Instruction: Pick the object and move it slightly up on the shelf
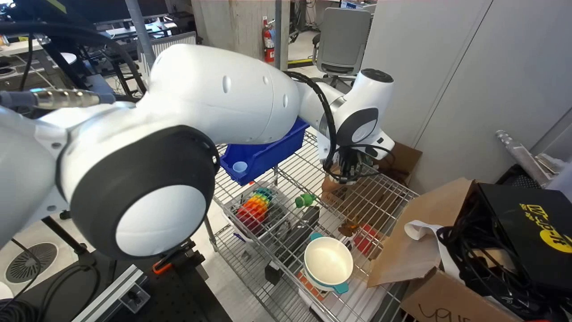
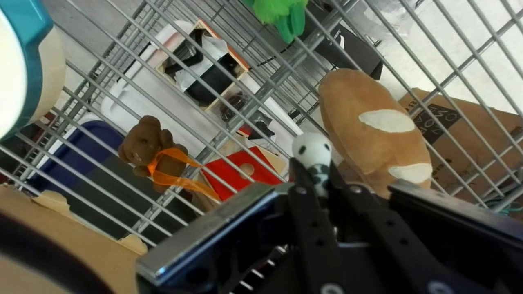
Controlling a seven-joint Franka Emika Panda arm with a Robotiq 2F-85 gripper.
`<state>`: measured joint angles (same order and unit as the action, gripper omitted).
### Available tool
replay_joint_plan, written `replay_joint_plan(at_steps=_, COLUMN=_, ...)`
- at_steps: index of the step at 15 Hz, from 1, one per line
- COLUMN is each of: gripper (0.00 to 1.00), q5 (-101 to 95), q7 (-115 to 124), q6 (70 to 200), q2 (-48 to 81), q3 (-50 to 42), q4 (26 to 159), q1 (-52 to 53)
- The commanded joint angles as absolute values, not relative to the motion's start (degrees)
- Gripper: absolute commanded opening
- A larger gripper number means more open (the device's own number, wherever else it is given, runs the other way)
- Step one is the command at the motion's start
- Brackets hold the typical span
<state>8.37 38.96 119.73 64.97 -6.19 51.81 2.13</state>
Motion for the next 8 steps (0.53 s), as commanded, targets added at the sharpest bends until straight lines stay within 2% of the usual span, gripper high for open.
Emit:
replay_joint_plan(at_steps=1, gripper=0.03, q5=7.14, q7=43.47, q6=112.65, q2=73.3, q3=-6.39, q4=38.5, q1=1.35)
replay_joint_plan(at_steps=4, gripper=0.03, q5=6.98, q7=46.88, q6=108.84, q2=78.91, q3=-8.27, q4=31.38, q1=0.93)
replay_joint_plan(at_steps=8, gripper=0.03, q5=3.75, q7=49.87, q6=108.29, q2=82.06, q3=-9.27, q4=29.46, q1=0.23)
